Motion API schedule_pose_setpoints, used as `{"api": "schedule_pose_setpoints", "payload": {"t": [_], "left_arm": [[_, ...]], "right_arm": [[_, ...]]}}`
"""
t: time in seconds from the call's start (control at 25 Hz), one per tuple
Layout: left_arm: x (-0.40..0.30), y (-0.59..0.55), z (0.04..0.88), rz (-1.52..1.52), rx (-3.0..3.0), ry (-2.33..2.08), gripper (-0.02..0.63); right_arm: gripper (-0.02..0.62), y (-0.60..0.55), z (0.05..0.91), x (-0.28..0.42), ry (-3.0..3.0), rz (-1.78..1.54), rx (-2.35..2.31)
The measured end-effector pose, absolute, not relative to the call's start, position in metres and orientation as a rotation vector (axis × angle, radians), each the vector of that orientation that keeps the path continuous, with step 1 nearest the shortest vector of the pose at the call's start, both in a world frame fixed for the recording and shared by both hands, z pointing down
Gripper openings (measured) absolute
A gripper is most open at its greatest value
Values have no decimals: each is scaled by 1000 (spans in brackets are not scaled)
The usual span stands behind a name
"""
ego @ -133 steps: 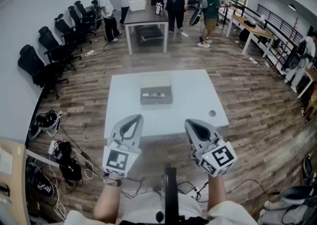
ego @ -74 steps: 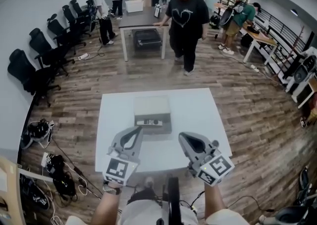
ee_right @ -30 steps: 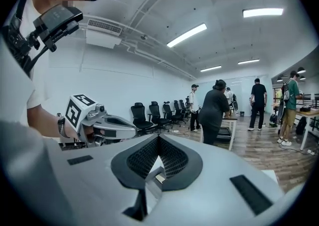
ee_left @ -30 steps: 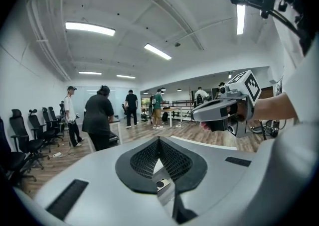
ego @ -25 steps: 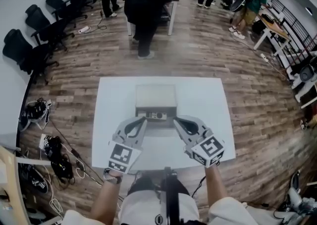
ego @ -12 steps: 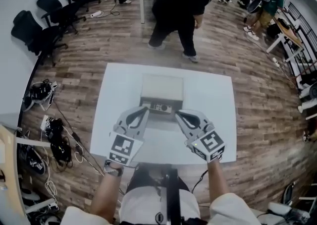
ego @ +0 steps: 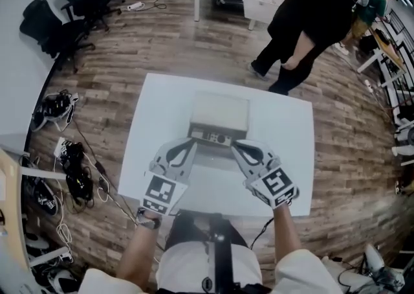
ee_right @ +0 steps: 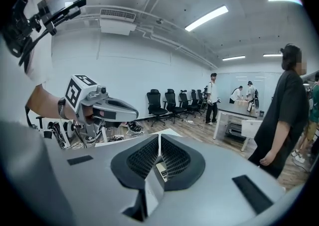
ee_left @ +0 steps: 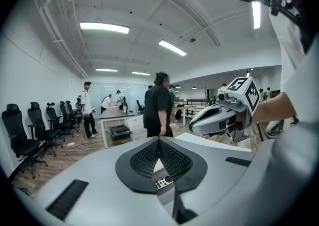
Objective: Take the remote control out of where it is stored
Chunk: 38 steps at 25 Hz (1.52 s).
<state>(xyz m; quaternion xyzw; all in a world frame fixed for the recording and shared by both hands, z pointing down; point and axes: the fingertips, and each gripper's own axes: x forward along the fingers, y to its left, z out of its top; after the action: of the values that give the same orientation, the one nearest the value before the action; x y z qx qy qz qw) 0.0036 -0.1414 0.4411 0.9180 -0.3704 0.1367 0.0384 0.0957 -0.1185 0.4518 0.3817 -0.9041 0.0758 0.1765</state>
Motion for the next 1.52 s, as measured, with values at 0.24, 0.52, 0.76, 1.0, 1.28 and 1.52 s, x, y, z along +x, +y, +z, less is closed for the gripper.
{"api": "schedule_pose_setpoints", "payload": {"t": [0.24, 0.52, 0.76, 1.0, 1.28, 1.52], "left_arm": [[-1, -139, 447, 399, 2813, -1100, -12], [-3, -141, 465, 448, 2779, -1091, -12], [-7, -148, 477, 463, 2751, -1112, -12], [-12, -148, 491, 486, 2706, -1116, -12], [-17, -149, 504, 502, 2675, -1112, -12], [-24, -151, 513, 519, 2659, -1104, -11]], "right_arm": [[0, -127, 467, 86, -2535, 196, 1019], [0, -137, 496, 83, -2511, 211, 917], [32, -147, 517, 76, -2483, 198, 865], [32, -159, 545, 75, -2410, 185, 840], [49, -169, 588, 71, -2311, 183, 794], [66, -175, 617, 64, -2247, 219, 769]]}}
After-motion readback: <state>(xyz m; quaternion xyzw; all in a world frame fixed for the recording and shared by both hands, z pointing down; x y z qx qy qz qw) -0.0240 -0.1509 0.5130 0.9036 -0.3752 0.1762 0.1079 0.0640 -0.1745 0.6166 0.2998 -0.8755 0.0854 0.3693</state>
